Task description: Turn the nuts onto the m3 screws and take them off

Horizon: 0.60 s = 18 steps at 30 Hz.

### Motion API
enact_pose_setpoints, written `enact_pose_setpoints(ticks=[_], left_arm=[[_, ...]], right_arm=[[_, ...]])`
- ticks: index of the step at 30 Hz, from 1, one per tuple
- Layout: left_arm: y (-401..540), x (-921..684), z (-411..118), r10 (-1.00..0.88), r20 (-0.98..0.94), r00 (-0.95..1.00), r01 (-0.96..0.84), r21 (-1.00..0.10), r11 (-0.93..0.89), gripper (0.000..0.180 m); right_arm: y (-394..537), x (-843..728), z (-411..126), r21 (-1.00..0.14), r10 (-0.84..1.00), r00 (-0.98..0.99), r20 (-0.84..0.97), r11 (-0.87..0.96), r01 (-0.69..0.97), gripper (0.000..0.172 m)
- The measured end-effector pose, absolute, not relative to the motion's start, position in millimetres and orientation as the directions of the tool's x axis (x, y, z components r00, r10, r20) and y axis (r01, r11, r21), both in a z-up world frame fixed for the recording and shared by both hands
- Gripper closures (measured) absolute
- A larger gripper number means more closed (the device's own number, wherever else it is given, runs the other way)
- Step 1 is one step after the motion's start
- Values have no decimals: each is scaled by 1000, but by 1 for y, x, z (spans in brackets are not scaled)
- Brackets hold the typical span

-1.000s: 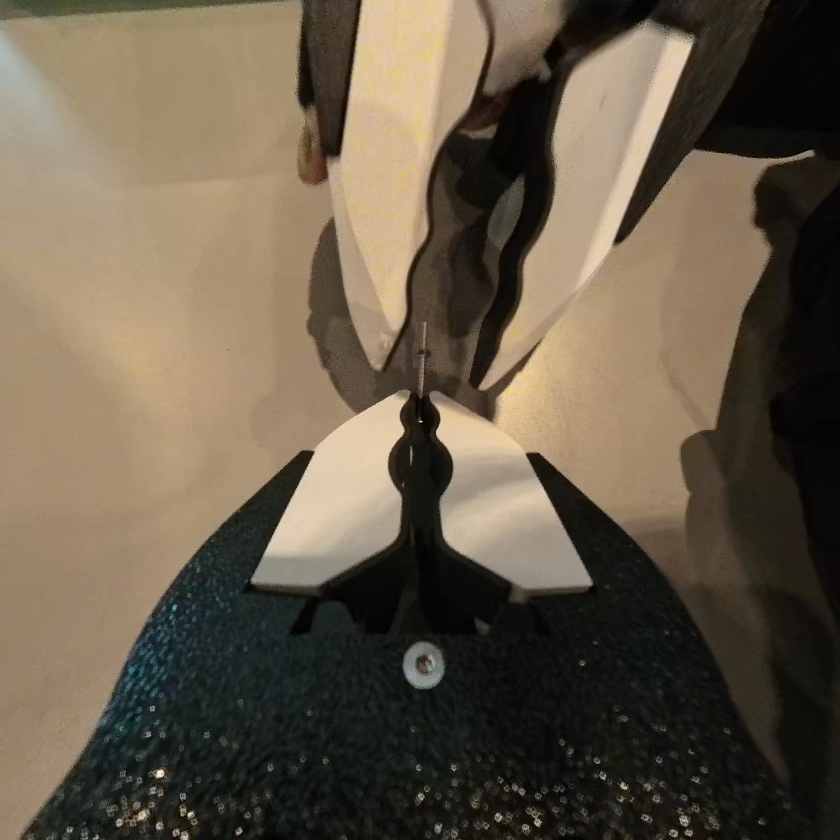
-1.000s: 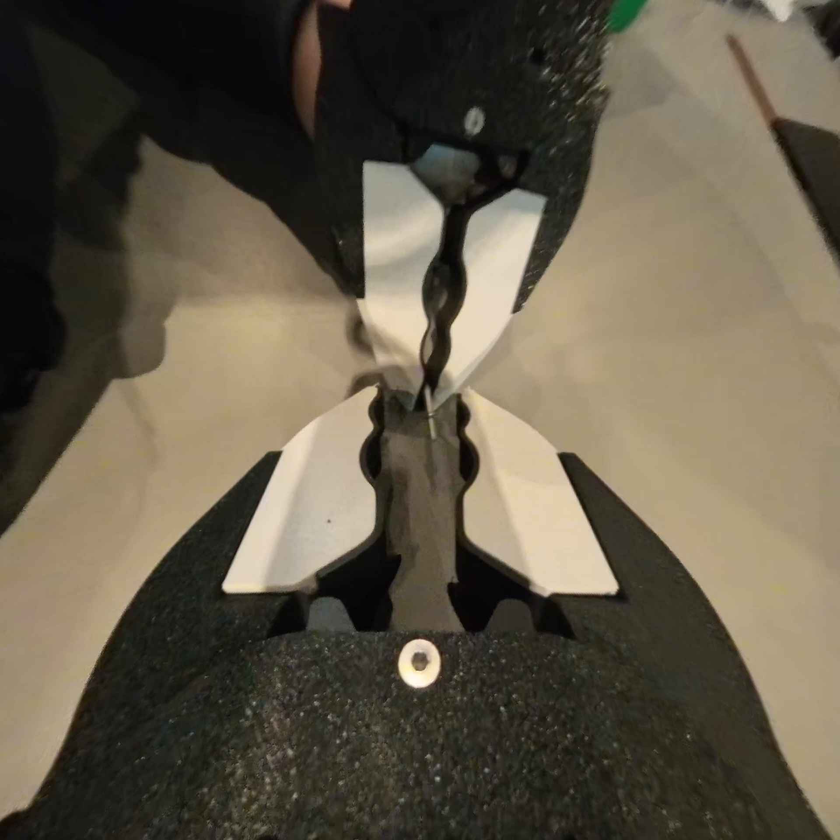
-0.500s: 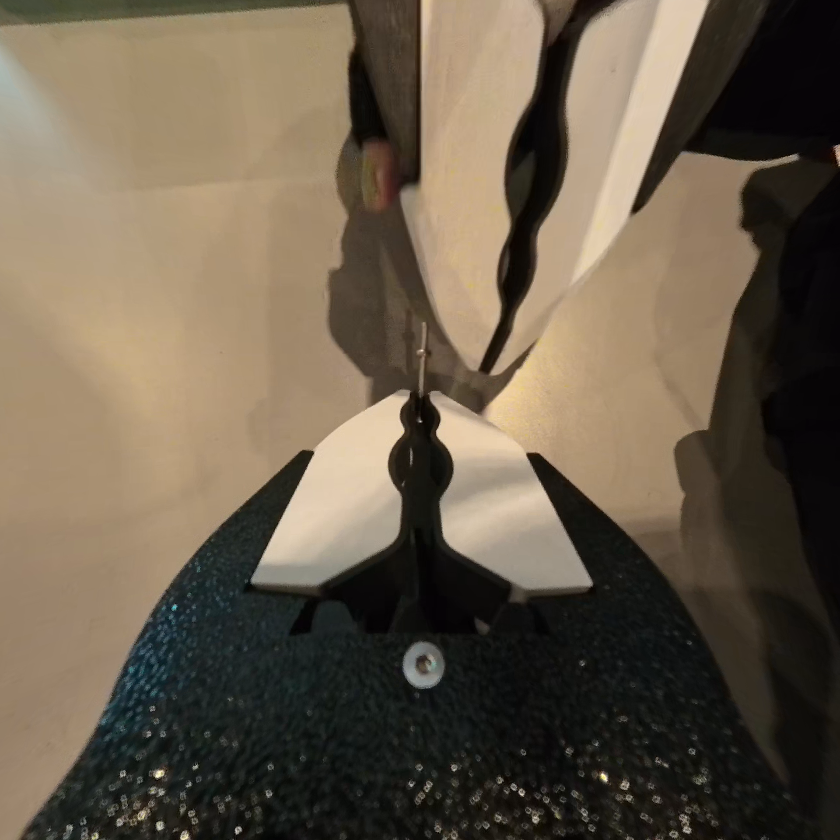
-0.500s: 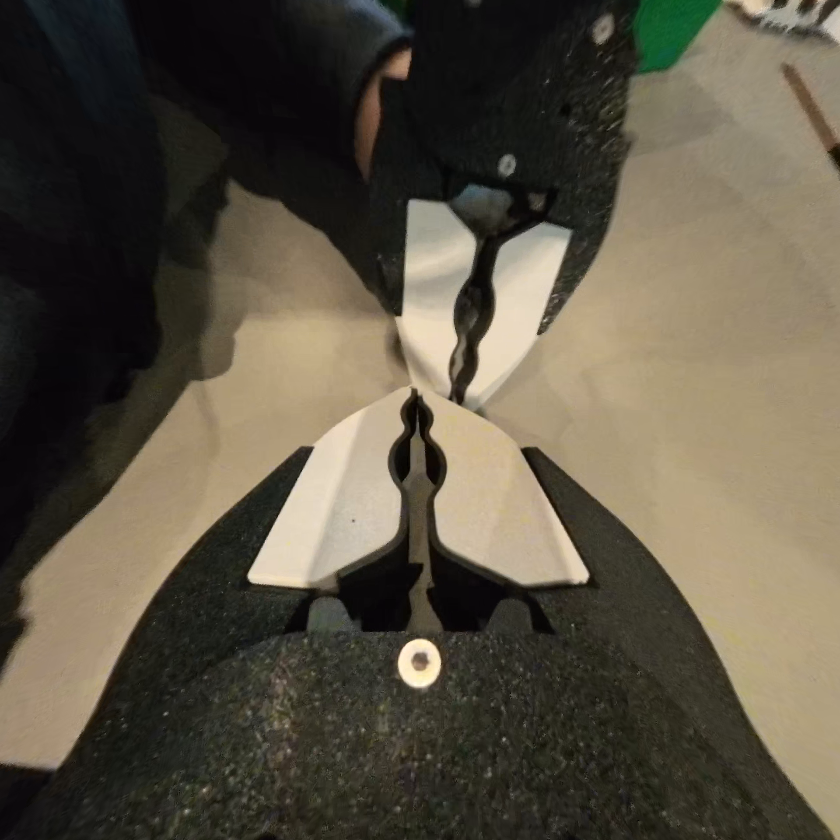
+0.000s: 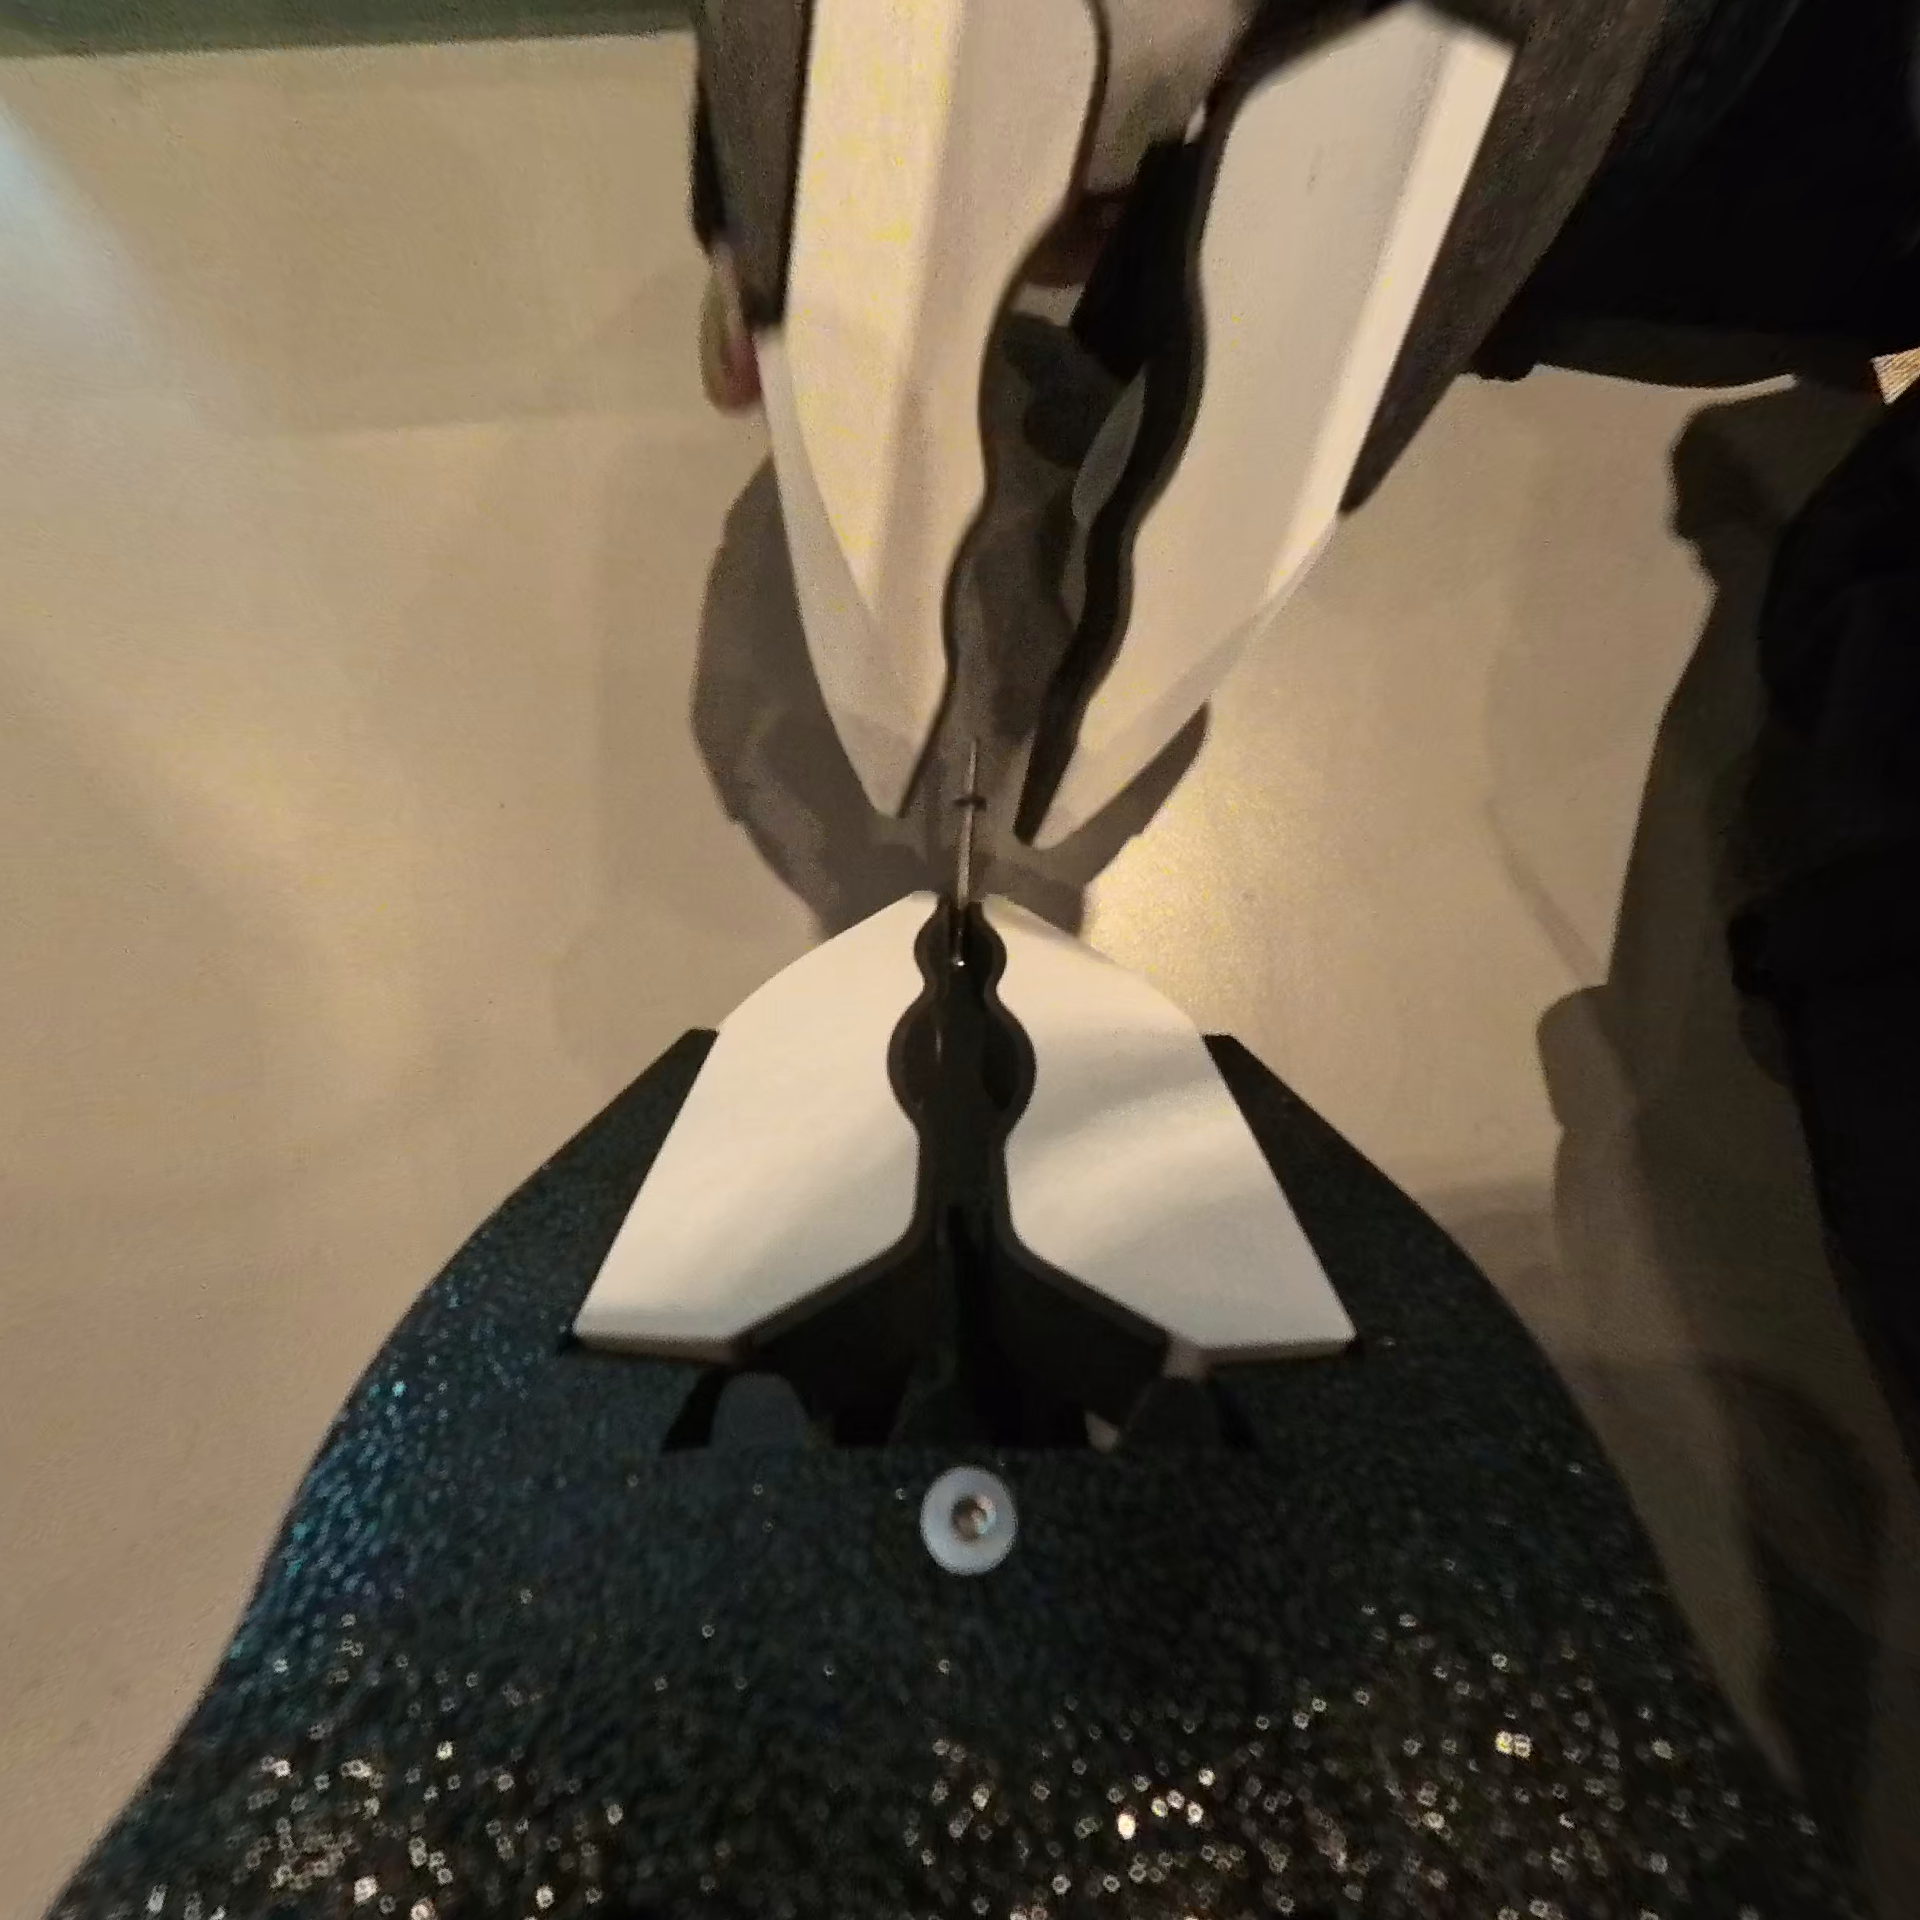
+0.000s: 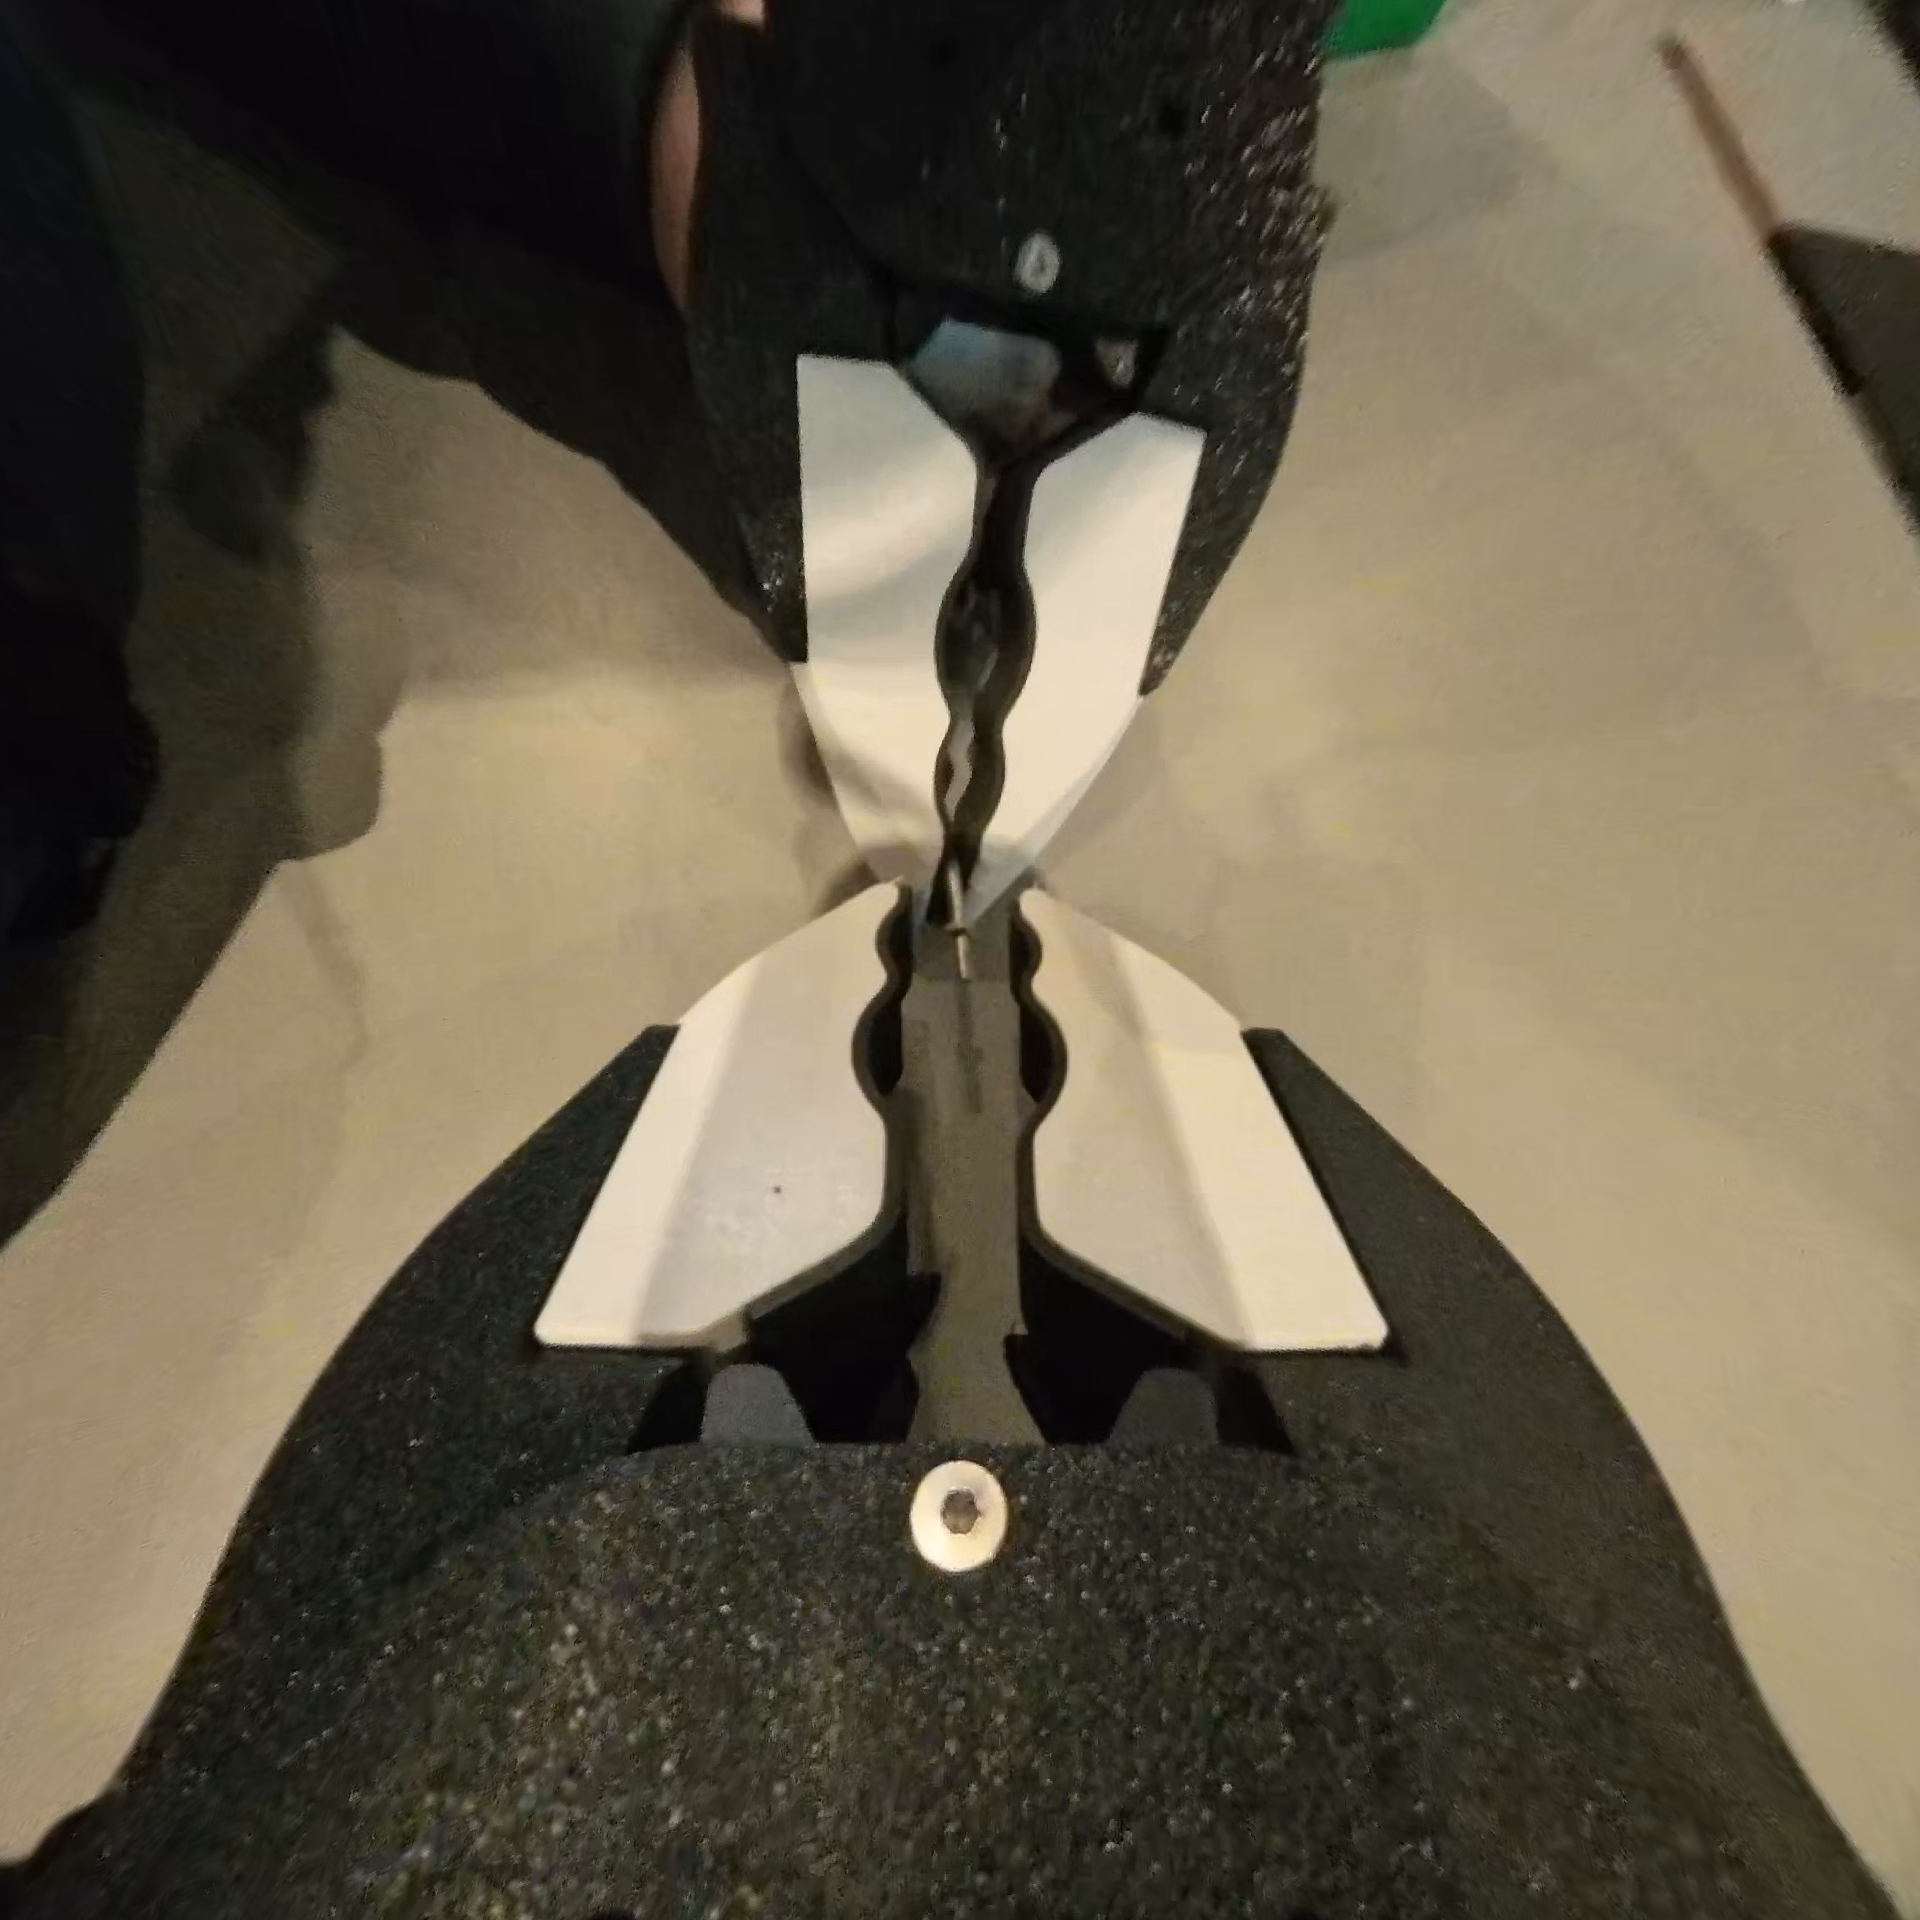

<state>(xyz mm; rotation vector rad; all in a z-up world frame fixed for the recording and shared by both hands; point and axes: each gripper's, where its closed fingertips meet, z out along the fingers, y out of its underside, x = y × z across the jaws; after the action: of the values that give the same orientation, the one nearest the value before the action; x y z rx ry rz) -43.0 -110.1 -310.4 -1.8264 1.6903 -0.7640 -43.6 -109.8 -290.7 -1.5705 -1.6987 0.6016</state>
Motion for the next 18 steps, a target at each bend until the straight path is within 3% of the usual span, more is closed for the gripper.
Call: enact_pose_setpoints(ticks=[4, 6, 9, 14, 18], left_arm=[[-110, -43, -310, -998, 45, 54, -698, -713, -70, 178], [-110, -43, -310, -997, 43, 56, -700, -711, -70, 178], [-110, -43, -310, -997, 51, 56, -696, -714, -76, 178], [-110, -43, -310, -998, 34, 54, -699, -712, -62, 178], [-110, -43, -310, -998, 40, 53, -696, -715, -65, 178]], right_arm=[[-117, -44, -292, -761, 987, -19, 158, 134, 635, 156], [-128, -46, -283, -801, 991, -76, 114, 137, 583, 172], [-114, -43, -282, -799, 993, 18, 121, 86, 595, 167], [-114, -41, -291, -763, 954, 122, -273, -292, 577, 155], [-115, -39, -295, -725, 921, 139, -365, -375, 578, 166]])
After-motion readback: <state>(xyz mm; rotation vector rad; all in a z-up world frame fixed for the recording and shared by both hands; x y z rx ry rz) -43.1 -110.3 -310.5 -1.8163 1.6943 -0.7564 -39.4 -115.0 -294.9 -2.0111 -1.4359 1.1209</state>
